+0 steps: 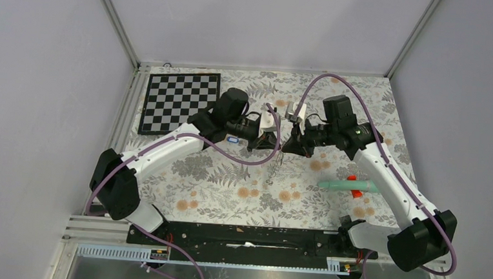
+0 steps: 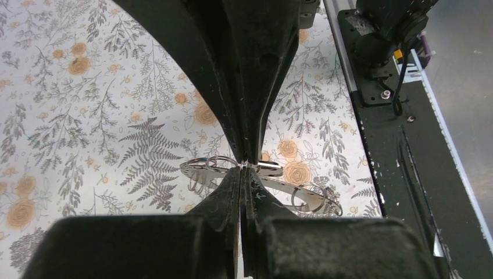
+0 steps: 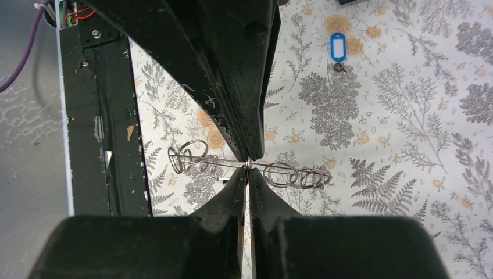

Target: Put the keys on the keyring

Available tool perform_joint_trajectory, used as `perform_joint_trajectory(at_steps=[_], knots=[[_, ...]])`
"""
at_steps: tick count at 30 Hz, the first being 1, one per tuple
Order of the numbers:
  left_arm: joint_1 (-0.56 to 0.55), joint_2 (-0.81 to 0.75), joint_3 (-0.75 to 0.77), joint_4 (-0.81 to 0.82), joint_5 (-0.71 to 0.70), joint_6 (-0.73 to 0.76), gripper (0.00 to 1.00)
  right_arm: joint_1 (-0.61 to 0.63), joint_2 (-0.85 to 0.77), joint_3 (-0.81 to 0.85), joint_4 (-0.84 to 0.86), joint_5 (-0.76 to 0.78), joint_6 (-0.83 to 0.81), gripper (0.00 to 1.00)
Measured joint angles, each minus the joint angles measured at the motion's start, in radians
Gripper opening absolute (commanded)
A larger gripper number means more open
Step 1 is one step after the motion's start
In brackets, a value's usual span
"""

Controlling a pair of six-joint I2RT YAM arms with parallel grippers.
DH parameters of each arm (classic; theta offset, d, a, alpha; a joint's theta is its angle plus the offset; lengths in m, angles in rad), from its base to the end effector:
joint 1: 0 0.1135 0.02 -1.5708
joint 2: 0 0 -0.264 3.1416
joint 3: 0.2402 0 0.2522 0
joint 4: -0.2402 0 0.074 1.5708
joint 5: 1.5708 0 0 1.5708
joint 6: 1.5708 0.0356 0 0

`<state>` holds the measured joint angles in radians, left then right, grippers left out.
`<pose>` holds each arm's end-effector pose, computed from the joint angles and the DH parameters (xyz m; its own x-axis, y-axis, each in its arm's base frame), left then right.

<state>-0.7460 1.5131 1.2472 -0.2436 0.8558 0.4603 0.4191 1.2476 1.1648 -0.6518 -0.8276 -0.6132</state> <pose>0.2328 -0.2518 0.3231 0.0918 0.3117 -0.9457 0.9915 -0.1165 0.0578 0.2250 0.1289 0.3376 -0.0550 -0.4508 -0.8909 -0.9857 0.1667 -0.0234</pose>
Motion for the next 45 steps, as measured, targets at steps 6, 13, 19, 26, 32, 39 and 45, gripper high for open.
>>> perform_joint_trajectory(at_steps=[6,13,19,26,32,39,45], knots=[[0.03,-0.016,-0.103,0.184,0.036,-0.21,0.0,0.0,-0.066,-0.068,0.098,0.006,0.051,0.39],[0.084,-0.052,-0.232,0.442,0.097,-0.477,0.0,0.0,-0.108,-0.105,0.21,-0.005,0.113,0.42],[0.082,-0.059,-0.284,0.599,0.127,-0.604,0.0,0.0,-0.108,-0.12,0.241,-0.027,0.13,0.39],[0.084,-0.059,-0.295,0.685,0.135,-0.676,0.0,0.0,-0.108,-0.126,0.25,-0.048,0.14,0.34],[0.087,-0.059,-0.309,0.717,0.134,-0.697,0.0,0.0,-0.108,-0.137,0.254,-0.057,0.14,0.16],[0.09,-0.061,-0.321,0.735,0.136,-0.696,0.0,0.0,-0.108,-0.138,0.252,-0.066,0.143,0.0],[0.088,-0.073,-0.323,0.698,0.135,-0.632,0.15,0.0,-0.106,-0.137,0.232,-0.076,0.114,0.0]])
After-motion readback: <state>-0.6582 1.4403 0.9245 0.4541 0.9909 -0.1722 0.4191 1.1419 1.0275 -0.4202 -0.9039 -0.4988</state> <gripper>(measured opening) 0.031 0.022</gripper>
